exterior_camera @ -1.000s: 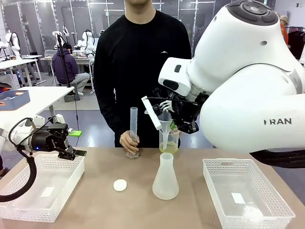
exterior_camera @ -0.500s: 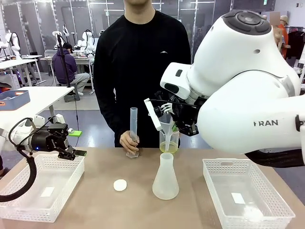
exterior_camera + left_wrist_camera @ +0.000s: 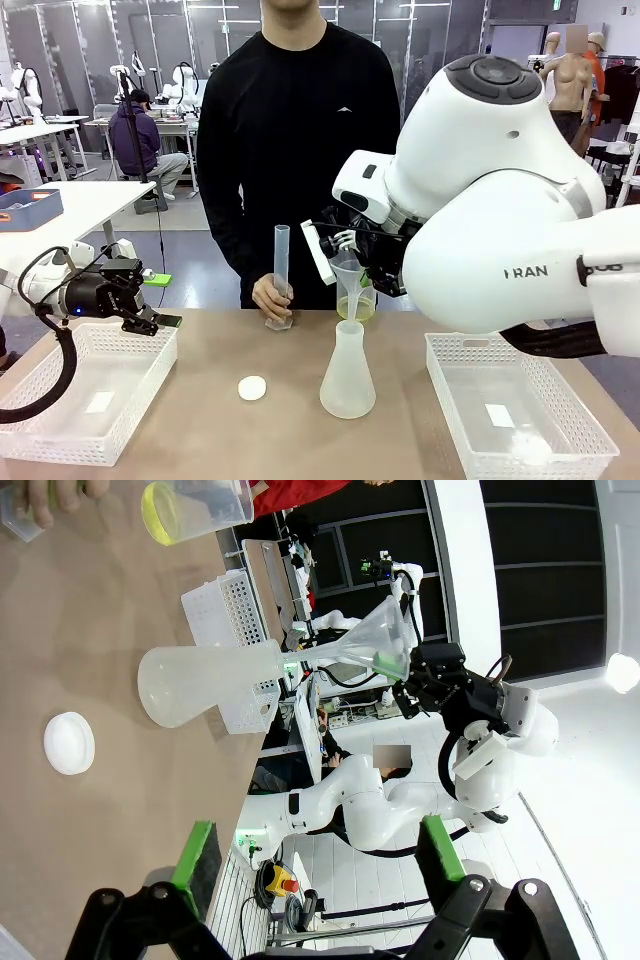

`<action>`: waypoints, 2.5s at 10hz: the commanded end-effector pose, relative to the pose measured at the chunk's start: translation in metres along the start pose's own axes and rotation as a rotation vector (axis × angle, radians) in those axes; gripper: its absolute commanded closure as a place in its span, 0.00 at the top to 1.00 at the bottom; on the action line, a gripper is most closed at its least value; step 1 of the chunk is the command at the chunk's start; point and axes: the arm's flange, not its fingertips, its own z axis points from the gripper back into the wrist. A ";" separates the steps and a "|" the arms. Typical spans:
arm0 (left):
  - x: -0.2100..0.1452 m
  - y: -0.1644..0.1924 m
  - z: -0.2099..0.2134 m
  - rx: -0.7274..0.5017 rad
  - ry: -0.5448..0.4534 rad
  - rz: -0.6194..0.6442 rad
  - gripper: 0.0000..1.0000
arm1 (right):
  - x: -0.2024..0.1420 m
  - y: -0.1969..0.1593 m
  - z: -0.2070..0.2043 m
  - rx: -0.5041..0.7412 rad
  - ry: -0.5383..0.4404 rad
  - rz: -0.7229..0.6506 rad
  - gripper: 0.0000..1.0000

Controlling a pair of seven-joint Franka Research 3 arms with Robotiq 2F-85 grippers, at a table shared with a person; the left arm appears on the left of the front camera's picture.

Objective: Prepare the solutions needed for the experiment.
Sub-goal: Pick up the Plastic Funnel and insert it into the Big flask.

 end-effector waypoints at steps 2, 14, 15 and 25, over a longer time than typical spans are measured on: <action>0.000 -0.002 0.000 0.001 0.001 -0.001 1.00 | 0.004 0.004 -0.022 -0.007 0.018 -0.038 0.04; 0.000 -0.002 0.000 0.001 0.001 -0.001 1.00 | 0.000 0.029 -0.069 0.067 -0.039 -0.019 0.04; 0.000 -0.002 0.000 0.001 0.001 -0.001 1.00 | 0.000 0.030 -0.072 0.067 -0.053 -0.012 0.04; 0.000 -0.002 0.000 0.001 0.001 -0.001 1.00 | -0.002 0.041 -0.065 0.080 -0.042 0.000 0.82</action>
